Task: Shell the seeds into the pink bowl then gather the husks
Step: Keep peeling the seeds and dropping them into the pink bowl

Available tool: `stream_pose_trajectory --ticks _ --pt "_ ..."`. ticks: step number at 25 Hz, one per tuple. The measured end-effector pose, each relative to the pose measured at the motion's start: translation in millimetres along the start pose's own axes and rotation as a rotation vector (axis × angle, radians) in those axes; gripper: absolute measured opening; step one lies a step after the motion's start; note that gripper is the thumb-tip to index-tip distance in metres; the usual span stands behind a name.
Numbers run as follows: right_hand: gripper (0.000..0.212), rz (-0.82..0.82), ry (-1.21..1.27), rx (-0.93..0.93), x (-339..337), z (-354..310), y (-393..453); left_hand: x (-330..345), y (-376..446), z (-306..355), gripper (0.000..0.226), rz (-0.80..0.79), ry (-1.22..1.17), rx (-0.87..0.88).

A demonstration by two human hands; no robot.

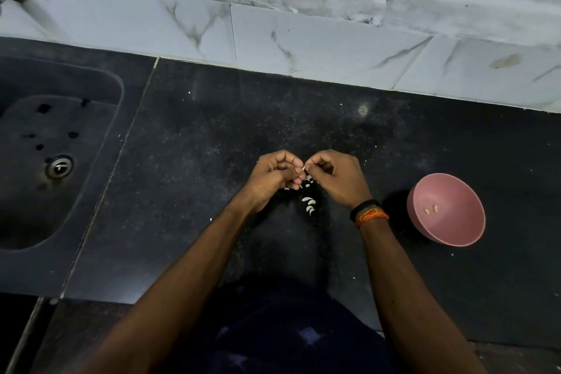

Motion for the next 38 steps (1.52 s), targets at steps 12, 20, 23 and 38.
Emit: stream_pose_trajectory --ticks 12,20,23,38 --pt "0.007 0.058 -0.072 -0.063 2.0 -0.5 0.6 -0.8 -1.7 6.3 0.009 0.032 0.015 0.024" --pt "0.012 0.045 -0.109 0.044 5.5 -4.9 3.3 0.2 2.6 4.7 0.008 0.067 0.246 0.043" --pt "0.009 0.066 0.024 0.111 6.3 -4.8 3.3 0.0 4.1 6.4 0.007 0.064 0.260 0.041" --pt "0.007 0.074 0.236 0.159 4.5 -1.7 -2.2 -1.3 0.2 6.8 0.016 0.091 -0.005 0.074"
Point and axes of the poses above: each hand's wrist, its own y-axis towards the middle knuckle, its own x-axis out of the palm, z = x × y, the point moved 2 cm from there along y, towards the middle knuckle, and after that the axes turned 10 degrees about -z, right-handed, at the moved point
